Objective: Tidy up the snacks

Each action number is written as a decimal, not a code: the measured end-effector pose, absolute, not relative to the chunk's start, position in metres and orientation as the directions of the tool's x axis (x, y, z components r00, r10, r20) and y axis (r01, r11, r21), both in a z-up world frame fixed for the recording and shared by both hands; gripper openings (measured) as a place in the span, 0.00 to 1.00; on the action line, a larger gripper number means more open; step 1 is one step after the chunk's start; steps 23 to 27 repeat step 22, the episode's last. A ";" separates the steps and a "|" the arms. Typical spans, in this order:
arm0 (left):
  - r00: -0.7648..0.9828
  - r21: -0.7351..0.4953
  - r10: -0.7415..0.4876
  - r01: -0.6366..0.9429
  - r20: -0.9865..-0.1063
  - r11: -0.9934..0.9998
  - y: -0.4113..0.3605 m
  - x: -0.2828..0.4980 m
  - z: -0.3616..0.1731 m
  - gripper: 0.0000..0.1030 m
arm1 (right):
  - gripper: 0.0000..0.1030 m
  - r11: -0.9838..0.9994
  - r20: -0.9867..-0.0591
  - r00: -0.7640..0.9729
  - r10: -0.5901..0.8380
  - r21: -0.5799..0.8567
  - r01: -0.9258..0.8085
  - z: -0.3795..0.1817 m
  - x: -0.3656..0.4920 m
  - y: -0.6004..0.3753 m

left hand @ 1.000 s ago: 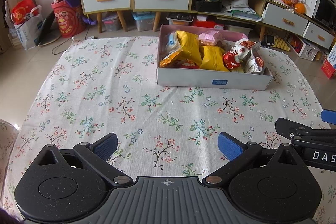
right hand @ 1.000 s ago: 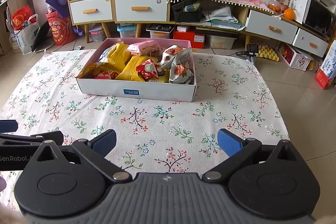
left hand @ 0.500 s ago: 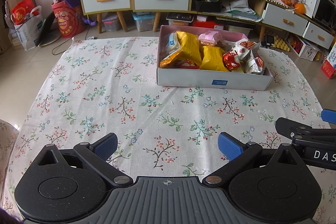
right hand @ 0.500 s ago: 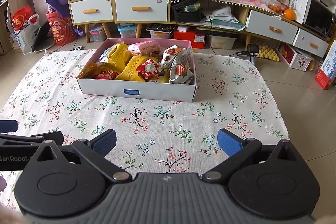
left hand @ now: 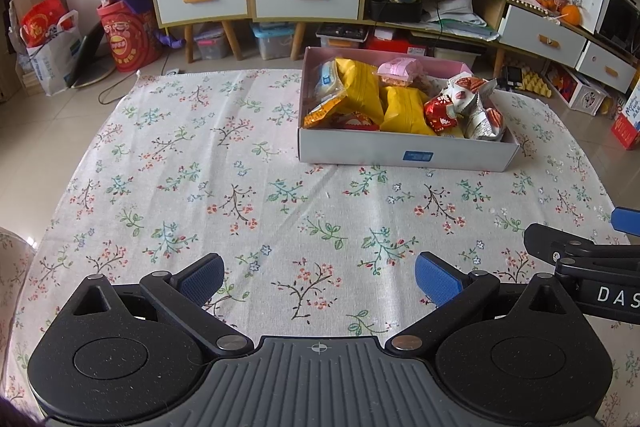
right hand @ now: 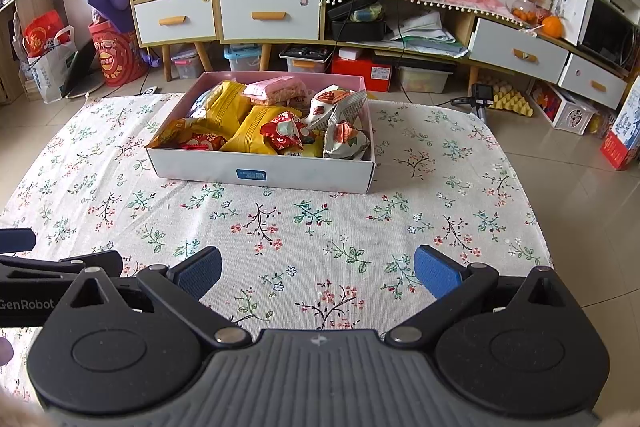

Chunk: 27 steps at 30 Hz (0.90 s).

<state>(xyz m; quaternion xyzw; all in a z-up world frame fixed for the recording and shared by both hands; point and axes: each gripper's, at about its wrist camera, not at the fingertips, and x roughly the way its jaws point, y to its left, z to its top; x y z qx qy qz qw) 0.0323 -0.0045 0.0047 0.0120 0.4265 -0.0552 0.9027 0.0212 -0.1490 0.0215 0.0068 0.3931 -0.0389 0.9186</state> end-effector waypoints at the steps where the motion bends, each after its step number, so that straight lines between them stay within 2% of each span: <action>1: 0.630 -0.025 -0.089 0.110 -0.771 0.994 -0.004 0.033 0.004 0.99 | 1.00 0.997 -0.723 0.688 -0.066 -0.019 0.076 0.022 0.021 -0.149; 27: 0.632 -0.019 -0.092 0.120 -0.769 0.993 -0.004 0.033 0.002 0.99 | 1.00 0.997 -0.724 0.687 -0.067 -0.021 0.075 0.019 0.021 -0.149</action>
